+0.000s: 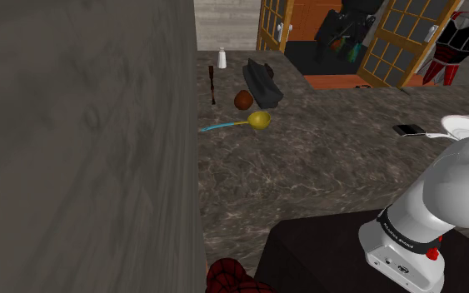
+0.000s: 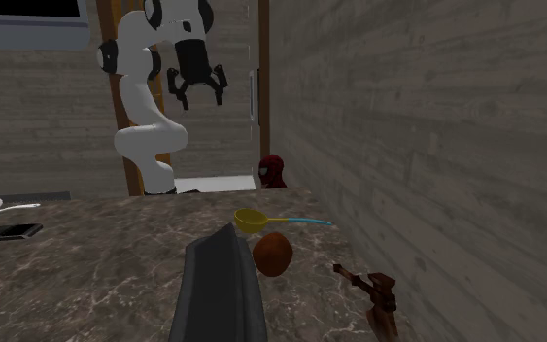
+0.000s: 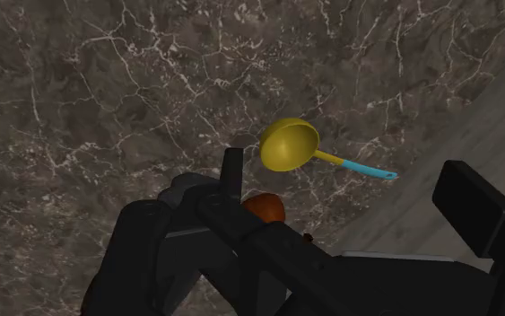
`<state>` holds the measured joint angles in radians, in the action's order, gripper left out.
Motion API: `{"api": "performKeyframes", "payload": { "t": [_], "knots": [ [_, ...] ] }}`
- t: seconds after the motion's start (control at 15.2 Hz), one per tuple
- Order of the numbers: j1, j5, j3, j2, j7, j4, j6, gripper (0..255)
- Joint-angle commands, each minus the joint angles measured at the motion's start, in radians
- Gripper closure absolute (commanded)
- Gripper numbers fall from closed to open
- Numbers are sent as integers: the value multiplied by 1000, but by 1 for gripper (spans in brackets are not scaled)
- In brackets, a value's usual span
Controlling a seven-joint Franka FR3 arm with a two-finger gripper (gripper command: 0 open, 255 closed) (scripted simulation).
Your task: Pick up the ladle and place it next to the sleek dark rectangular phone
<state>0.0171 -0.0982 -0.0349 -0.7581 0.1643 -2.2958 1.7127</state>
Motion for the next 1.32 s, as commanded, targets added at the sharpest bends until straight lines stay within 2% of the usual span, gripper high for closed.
{"api": "performKeyframes", "payload": {
  "t": [0.0, 0.66, 1.25],
  "knots": [
    [0, 0, 0, 0, 0, 0, 0, 0],
    [107, 18, 105, 389, -436, 103, 149, 0],
    [168, 11, 111, 751, -786, 288, 206, 0]
  ]
}}
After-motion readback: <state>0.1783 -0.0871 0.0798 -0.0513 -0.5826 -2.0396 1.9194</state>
